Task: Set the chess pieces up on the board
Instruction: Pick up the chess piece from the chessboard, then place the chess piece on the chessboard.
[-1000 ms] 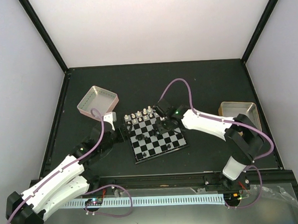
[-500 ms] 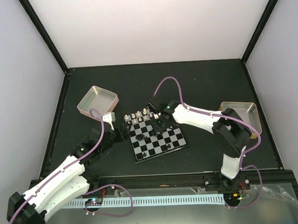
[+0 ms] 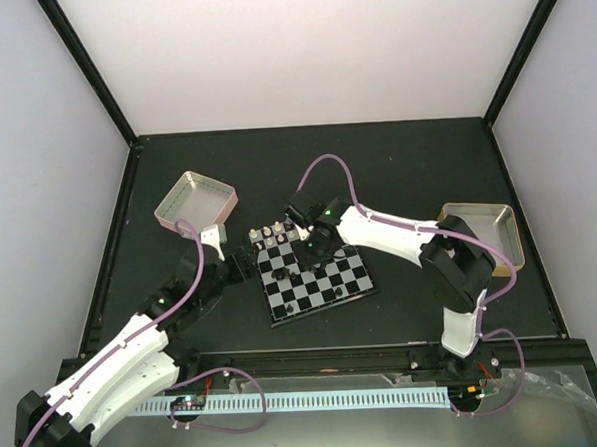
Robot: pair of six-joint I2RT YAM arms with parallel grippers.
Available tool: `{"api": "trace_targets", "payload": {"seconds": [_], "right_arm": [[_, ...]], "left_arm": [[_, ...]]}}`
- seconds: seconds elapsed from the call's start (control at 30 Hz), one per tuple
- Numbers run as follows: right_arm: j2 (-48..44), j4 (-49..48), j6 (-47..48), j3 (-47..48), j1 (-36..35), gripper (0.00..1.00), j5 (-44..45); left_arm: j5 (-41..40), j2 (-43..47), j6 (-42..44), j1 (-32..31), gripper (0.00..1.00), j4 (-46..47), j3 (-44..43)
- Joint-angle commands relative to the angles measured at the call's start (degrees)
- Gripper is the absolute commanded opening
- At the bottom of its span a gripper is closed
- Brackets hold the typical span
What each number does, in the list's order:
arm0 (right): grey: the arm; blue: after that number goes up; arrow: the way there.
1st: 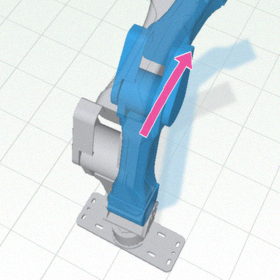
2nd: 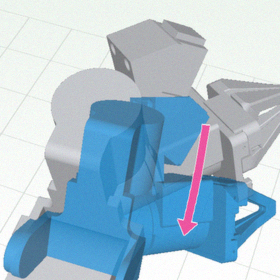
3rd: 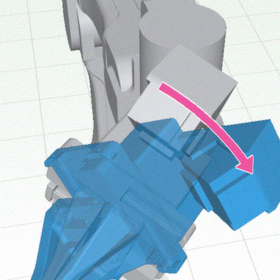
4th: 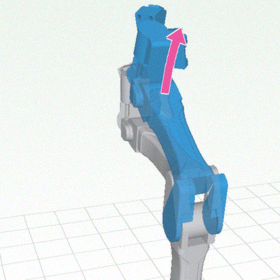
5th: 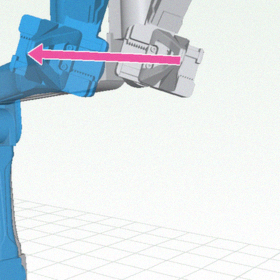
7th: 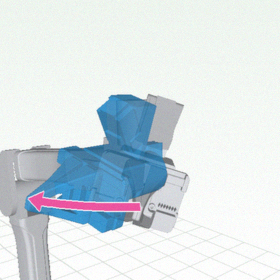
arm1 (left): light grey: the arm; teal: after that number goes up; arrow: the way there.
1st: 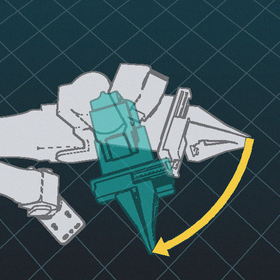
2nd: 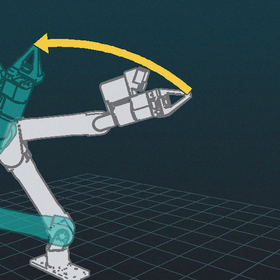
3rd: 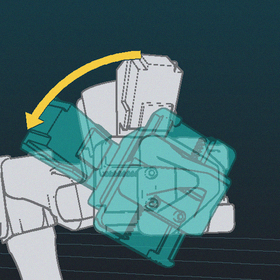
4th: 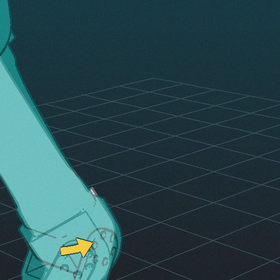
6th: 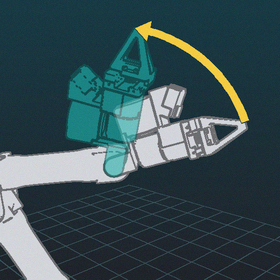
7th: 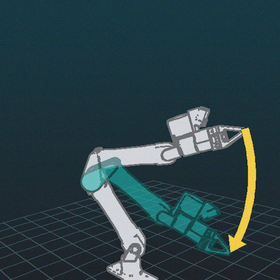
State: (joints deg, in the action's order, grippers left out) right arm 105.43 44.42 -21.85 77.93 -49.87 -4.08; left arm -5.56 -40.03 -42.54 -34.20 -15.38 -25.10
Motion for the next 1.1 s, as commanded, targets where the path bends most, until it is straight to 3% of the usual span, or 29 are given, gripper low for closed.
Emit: {"api": "trace_targets", "payload": {"seconds": [0.0,0.27,0.43,0.77,1.07], "right_arm": [[2.9,3.5,-0.4,3.3,-0.4,0.32,0.1],[5.6,6.5,0.1,5.8,-1.0,0.21,0.1],[6.0,7.4,0.7,6.7,-1.1,0.02,0.0],[-1.2,6.1,-0.4,2.3,-3.2,0.01,-1.2],[-3.0,6.3,-2.4,-2.4,-9.5,0.02,-1.6]], "left_arm": [[-0.2,1.1,-0.5,0.8,0.74,0.6,0.2],[0.2,1.8,-0.6,1.3,0.73,0.5,0.9],[0.5,2.1,-0.5,1.6,0.73,0.3,1.1],[0.7,3.9,-0.4,1.9,0.73,-0.6,1.4],[0.6,5.5,-1.9,2.0,0.74,-1.1,2.3]]}}
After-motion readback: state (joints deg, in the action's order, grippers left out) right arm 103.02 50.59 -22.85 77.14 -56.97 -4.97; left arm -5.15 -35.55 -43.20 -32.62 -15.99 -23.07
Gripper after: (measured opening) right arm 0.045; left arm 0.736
